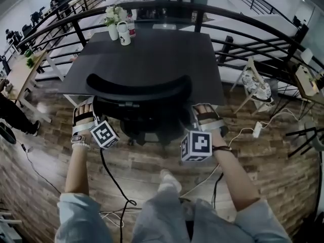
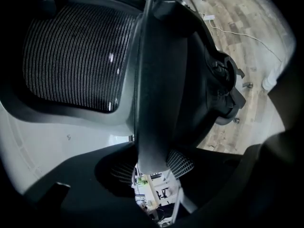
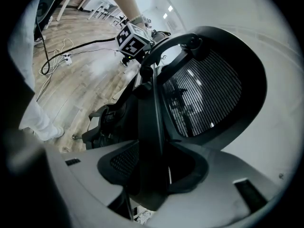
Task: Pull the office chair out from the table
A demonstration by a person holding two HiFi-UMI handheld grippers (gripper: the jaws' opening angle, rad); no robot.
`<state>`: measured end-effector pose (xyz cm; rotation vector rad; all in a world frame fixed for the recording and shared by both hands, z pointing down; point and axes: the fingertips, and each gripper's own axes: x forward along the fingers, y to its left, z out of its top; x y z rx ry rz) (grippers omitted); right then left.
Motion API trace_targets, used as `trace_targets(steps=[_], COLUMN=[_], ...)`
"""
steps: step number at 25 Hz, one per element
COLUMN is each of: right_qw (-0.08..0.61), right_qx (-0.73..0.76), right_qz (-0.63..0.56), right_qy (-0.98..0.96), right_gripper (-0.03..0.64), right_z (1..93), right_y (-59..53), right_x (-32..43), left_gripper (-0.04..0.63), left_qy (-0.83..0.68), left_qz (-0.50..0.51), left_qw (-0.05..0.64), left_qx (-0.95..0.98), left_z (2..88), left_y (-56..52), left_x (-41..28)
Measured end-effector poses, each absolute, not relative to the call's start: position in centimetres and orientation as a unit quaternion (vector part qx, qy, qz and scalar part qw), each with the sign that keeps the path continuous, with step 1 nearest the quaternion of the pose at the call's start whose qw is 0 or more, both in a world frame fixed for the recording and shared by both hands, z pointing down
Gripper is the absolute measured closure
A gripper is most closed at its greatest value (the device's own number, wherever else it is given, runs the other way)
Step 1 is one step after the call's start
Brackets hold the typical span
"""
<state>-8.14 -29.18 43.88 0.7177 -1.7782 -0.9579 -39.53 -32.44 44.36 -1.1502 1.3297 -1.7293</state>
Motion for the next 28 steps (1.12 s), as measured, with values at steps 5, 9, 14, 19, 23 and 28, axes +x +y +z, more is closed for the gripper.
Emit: trace_targets(steps=[5, 9, 14, 19, 23, 28], right_qw=[0.471, 0.473, 0.467, 0.468, 0.469, 0.477], right_qx=[0.293, 0.293, 0.293, 0.299, 0.303, 0.307], right_qz=[-0.396, -0.394, -0.394, -0.39, -0.391, -0.384], right_qy=[-0.731, -0.732, -0.735, -0.734, -0.731, -0.729], right_gripper=[0.431, 0.431, 0.43, 0.428, 0.427, 0.426], right_z=[43.7, 43.7, 43.7, 43.7, 43.7, 44.0], right_y=[-25.0, -21.4, -16.7, -13.6, -12.0, -9.7], right_x=[-8.8, -9.2, -9.8, -9.2, -8.8, -8.3], left_gripper=[0.393, 0.391, 0.393, 0.393, 0.393, 0.394], left_qy=[0.518, 0.51, 0.519, 0.529, 0.535, 0.545], left_qz=[-0.661, -0.674, -0.677, -0.659, -0.648, -0.627], left_qw=[0.321, 0.311, 0.298, 0.304, 0.312, 0.319], left_qx=[-0.438, -0.434, -0.429, -0.44, -0.444, -0.457], left_z=[44.3, 44.5, 44.5, 44.5, 44.3, 44.5], left_y=[-27.6, -23.5, -18.4, -14.0, -11.2, -8.6], left_x=[-40.3, -40.8, -41.4, -40.7, -40.1, -39.4])
